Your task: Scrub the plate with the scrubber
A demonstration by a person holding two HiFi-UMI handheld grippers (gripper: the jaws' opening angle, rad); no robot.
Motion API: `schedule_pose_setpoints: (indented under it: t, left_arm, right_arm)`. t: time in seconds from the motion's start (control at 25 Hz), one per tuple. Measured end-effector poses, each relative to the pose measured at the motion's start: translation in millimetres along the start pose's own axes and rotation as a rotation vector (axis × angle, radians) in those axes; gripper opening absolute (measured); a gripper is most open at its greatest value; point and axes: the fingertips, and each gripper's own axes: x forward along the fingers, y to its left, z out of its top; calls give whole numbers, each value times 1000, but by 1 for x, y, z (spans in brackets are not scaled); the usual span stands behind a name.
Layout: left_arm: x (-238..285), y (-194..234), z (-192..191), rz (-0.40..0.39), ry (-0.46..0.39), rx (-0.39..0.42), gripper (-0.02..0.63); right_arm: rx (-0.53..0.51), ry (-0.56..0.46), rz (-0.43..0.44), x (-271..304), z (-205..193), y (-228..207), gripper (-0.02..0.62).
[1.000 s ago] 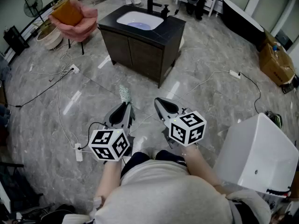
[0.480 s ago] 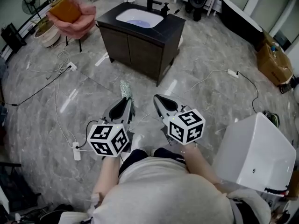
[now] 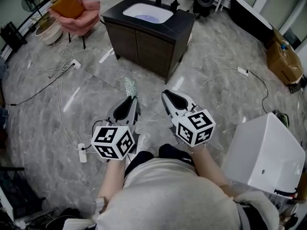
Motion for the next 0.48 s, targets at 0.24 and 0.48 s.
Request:
schedule_pose_setpoints:
  t: [0.24, 0.48]
  left_arm:
    - [-2, 20, -2, 3, 10, 1, 54]
    - [14, 43, 0, 29, -2, -23, 54]
  right_arm:
    - [9, 10, 5, 15, -6, 9, 71]
    - [10, 26, 18, 37, -7, -5, 87]
